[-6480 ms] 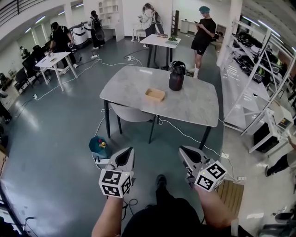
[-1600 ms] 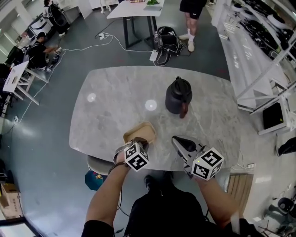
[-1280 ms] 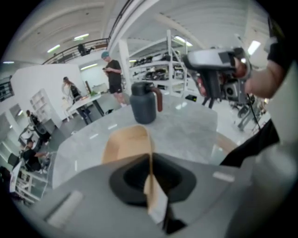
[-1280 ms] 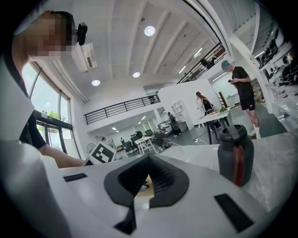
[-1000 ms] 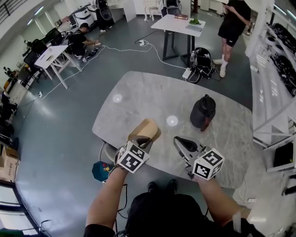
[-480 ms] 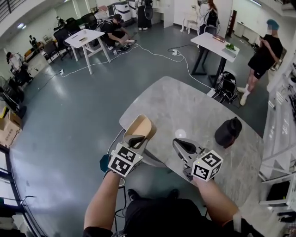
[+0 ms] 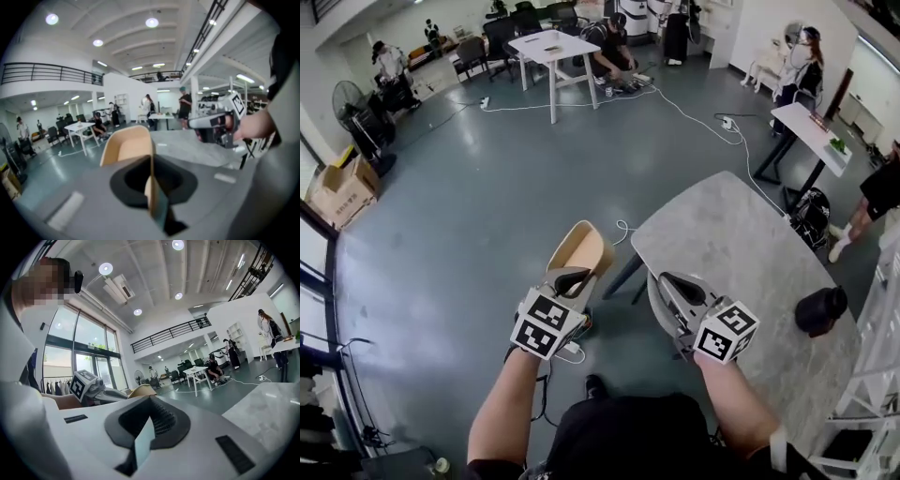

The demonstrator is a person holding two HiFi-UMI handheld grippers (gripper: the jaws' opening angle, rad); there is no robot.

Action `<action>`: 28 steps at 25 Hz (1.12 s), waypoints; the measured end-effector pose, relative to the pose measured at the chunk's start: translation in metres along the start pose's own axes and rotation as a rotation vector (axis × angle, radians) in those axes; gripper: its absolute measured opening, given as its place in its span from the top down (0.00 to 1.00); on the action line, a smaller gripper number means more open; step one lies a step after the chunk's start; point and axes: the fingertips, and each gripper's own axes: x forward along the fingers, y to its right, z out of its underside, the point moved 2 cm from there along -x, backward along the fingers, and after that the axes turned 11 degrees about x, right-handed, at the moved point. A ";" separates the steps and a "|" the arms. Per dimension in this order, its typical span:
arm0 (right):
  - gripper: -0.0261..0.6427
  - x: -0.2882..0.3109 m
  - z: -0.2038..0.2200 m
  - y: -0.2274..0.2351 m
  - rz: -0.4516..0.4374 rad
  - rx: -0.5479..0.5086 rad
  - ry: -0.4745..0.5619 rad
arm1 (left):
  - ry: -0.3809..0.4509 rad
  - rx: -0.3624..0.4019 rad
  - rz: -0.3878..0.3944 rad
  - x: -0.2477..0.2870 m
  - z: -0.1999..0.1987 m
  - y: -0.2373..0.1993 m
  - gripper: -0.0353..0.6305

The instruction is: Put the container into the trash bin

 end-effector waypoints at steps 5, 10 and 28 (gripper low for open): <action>0.97 0.069 0.028 -0.038 -0.095 0.014 -0.050 | -0.048 -0.079 -0.089 -0.050 0.063 -0.040 0.91; 0.97 0.107 0.053 -0.063 -0.184 0.022 -0.131 | -0.087 -0.166 -0.170 -0.077 0.106 -0.058 0.91; 0.97 0.161 0.093 -0.005 -0.287 0.060 -0.259 | -0.220 -0.344 -0.264 -0.016 0.169 -0.054 0.91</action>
